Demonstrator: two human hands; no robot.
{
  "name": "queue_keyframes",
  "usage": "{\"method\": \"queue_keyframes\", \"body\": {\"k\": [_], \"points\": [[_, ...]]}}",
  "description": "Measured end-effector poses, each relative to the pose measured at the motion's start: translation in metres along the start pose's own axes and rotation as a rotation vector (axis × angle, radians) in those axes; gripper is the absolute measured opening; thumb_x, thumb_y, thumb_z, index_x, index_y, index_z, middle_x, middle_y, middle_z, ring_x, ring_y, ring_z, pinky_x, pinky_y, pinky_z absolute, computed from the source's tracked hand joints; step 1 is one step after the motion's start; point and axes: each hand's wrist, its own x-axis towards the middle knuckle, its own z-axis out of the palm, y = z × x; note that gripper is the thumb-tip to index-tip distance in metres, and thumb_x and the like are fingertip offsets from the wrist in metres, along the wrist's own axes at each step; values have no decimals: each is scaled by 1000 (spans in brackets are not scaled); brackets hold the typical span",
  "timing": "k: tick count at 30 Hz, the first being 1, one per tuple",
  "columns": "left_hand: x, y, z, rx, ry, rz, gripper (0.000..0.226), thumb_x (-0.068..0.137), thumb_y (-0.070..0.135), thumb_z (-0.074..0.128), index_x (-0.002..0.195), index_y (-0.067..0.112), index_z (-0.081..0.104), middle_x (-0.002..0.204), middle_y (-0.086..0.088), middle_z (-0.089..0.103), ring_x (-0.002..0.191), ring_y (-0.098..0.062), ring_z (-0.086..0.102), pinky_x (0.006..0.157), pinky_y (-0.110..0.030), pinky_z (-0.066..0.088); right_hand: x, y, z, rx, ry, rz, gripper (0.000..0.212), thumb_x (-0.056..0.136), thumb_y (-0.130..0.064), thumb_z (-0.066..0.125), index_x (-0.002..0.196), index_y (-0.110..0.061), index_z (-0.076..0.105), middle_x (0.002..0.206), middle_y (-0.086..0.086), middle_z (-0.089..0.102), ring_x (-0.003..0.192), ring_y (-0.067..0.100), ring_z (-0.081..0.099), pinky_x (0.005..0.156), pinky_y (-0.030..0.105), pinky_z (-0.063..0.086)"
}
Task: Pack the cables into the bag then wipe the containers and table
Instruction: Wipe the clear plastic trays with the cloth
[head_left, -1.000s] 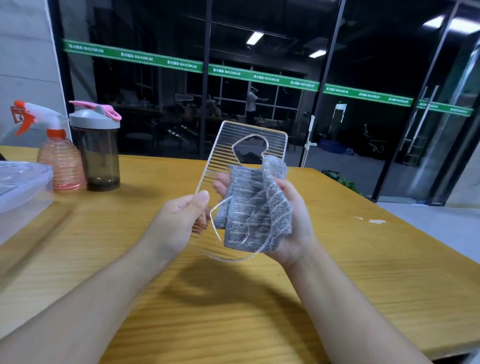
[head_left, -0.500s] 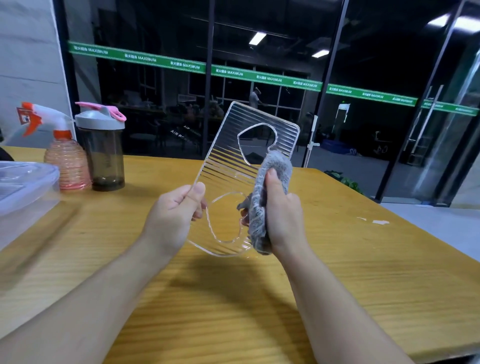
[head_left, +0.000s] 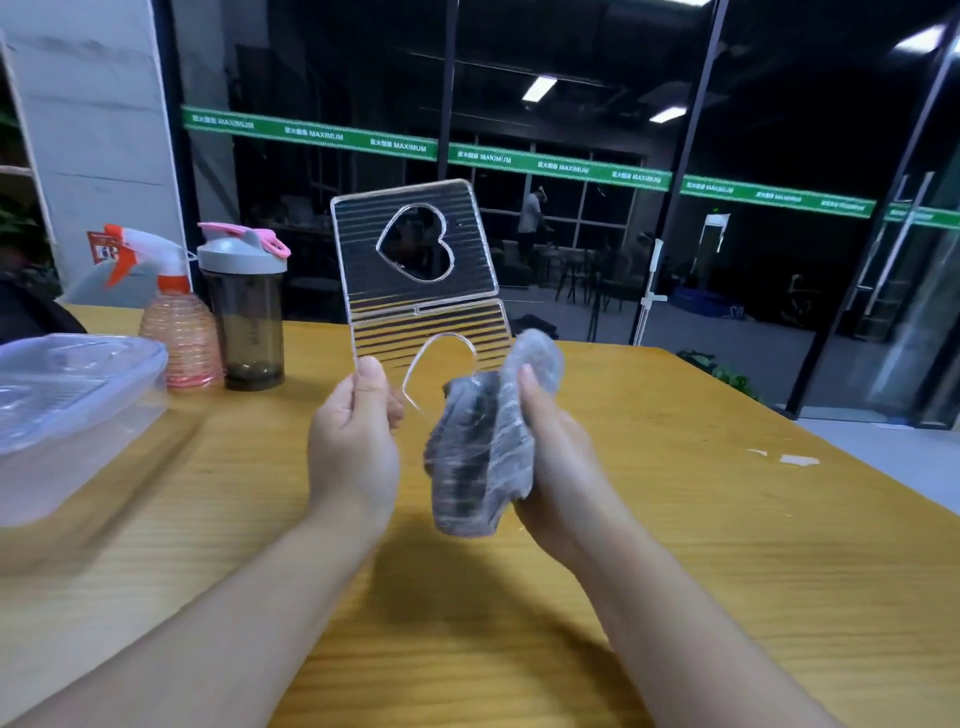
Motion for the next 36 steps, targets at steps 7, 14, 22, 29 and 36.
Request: {"method": "queue_keyframes", "body": {"k": [7,14,22,29,36], "points": [[-2,-7,3,-107,-232,-43,44,96,34,45,56,18,54,53,8,53,54,-9,44,52,-19,37,6,8,1,-248,250,-195,17,93,-18,57,99,-3,63,94,19,70,88,35,67,87,52,53],[-2,-4,-3,-17,-711,-189,51,80,57,40,51,21,62,55,0,52,60,-20,43,60,-32,33,5,-12,-25,-331,404,-148,51,94,-48,47,63,-12,63,58,4,67,54,19,62,59,32,52],[-6,4,0,8,-534,-75,60,93,52,36,53,8,45,49,-5,42,43,-9,38,44,-16,34,3,1,-13,60,126,45,61,84,-48,61,113,5,58,102,21,68,95,37,66,90,57,50],[-8,2,-1,81,-446,-34,52,76,61,34,51,16,44,43,10,41,42,-5,37,52,-25,34,0,16,-3,39,-91,38,33,80,-16,64,107,2,61,88,15,70,76,24,69,69,33,58],[-8,-20,3,-4,-806,-204,74,60,77,55,101,15,54,73,8,70,66,-3,63,62,-21,51,4,15,0,-145,261,-92,37,91,-36,57,87,-1,65,91,25,69,87,38,68,84,52,54]]}}
